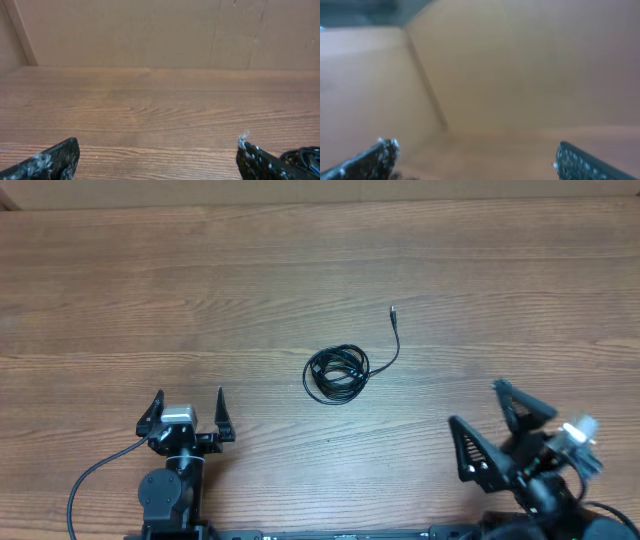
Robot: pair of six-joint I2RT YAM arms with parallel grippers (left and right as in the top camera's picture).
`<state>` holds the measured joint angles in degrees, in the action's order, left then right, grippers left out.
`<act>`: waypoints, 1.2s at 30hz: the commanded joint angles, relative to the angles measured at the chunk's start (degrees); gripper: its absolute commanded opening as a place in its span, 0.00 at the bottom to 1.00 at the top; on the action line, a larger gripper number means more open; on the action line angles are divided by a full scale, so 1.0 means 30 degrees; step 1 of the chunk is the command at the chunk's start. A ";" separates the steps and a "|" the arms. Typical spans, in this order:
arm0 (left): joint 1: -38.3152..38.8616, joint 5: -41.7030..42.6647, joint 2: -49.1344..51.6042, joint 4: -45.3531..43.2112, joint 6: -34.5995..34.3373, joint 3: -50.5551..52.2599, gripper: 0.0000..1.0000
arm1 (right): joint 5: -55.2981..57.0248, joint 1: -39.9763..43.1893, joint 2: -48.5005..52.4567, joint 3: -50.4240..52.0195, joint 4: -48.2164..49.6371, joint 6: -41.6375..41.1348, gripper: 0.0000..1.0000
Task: Untangle cables
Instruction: 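Swing the right gripper over the coiled black cable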
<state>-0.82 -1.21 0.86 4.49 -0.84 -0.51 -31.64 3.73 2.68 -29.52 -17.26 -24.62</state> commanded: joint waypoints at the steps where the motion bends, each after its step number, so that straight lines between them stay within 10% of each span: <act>1: 0.0036 -0.0219 -0.0204 -0.0058 0.0437 0.0080 0.99 | 0.4087 0.0051 0.1450 -0.3453 -0.3286 0.4014 1.00; 16: 0.0036 -0.0219 -0.0204 -0.0058 0.0437 0.0080 1.00 | 0.2288 0.0051 1.4229 -1.8287 -1.7034 0.5450 1.00; 24: 0.0036 -0.0219 -0.0204 -0.0058 0.0437 0.0080 1.00 | -0.5683 0.0051 1.6378 -1.8753 -1.5839 0.3643 1.00; 36: 0.0036 -0.0219 -0.0204 -0.0058 0.0437 0.0080 1.00 | -0.5625 -0.0015 2.0298 -1.8644 -1.7675 0.3716 1.00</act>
<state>-0.82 -1.37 0.86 4.45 -0.84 -0.51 -48.36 3.73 60.20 -84.44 -70.19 -13.50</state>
